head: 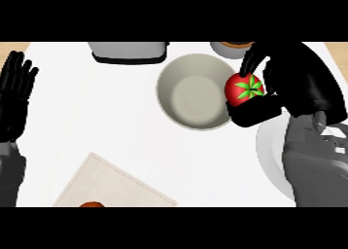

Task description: Pick the tomato from the plate and place it in the bowl

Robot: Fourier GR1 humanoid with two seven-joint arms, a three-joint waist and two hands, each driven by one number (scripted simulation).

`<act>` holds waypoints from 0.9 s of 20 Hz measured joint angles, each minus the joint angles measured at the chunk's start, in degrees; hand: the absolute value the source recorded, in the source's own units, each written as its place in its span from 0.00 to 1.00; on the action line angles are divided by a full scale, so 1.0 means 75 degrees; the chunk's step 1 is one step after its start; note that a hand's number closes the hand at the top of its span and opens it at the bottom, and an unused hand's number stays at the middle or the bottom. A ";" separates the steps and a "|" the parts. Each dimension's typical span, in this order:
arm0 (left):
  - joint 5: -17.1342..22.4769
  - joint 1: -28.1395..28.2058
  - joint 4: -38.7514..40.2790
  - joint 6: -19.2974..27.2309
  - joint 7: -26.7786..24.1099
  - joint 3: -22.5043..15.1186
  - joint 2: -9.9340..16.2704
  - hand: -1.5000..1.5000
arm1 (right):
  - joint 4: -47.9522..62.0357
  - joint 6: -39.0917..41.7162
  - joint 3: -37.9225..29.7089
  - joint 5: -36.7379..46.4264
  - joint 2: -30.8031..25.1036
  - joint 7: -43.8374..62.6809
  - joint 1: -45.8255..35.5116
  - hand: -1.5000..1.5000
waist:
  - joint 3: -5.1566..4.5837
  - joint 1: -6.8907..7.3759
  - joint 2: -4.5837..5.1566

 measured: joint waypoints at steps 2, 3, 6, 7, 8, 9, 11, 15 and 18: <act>0.0054 0.0021 -0.0019 -0.0079 0.0013 0.0054 0.0056 0.50 | 0.0573 -0.0288 0.0128 0.0251 0.0238 -0.0068 -0.0167 1.00 | 0.0001 -0.0006 -0.0004; 0.0087 0.0033 -0.0052 -0.0112 0.0063 0.0081 0.0089 0.50 | 0.0899 -0.0504 0.0202 0.0378 0.0322 -0.0153 -0.0171 1.00 | 0.0002 -0.0001 -0.0004; 0.0027 -0.0004 -0.0084 -0.0056 0.0113 0.0053 0.0069 0.50 | 0.1837 -0.1112 0.0493 0.0934 0.0483 -0.0265 -0.0236 1.00 | 0.0005 -0.0002 0.0001; 0.0013 -0.0010 -0.0077 -0.0032 0.0130 0.0033 0.0035 0.50 | 0.2105 -0.1296 0.0565 0.1107 0.0513 -0.0332 -0.0146 1.00 | 0.0005 -0.0010 0.0001; 0.0023 0.0014 -0.0077 -0.0062 0.0090 0.0045 0.0042 0.50 | 0.2493 -0.1502 0.0633 0.1198 0.0539 -0.0353 -0.0165 1.00 | 0.0006 0.0005 0.0006; 0.0035 0.0098 -0.0188 -0.0070 0.0089 0.0032 0.0014 0.50 | 0.2772 -0.1752 0.0640 0.1252 0.0560 -0.0313 -0.0142 1.00 | 0.0006 0.0018 0.0005; 0.0021 0.0179 -0.0263 -0.0065 0.0070 0.0024 -0.0011 0.50 | 0.3294 -0.2317 0.0623 0.1314 0.0590 -0.0253 -0.0080 0.00 | 0.0008 0.0027 0.0007; -0.0029 0.0143 -0.0220 -0.0022 0.0050 -0.0014 -0.0079 0.50 | 0.4397 -0.3595 0.0496 0.0935 0.0621 -0.0470 -0.0072 0.00 | 0.0012 0.0041 0.0022; -0.0073 0.0138 -0.0171 -0.0027 -0.0006 -0.0035 -0.0095 0.50 | 0.4830 -0.4630 0.0461 0.0392 0.0632 -0.0905 0.0017 0.00 | 0.0015 0.0052 0.0025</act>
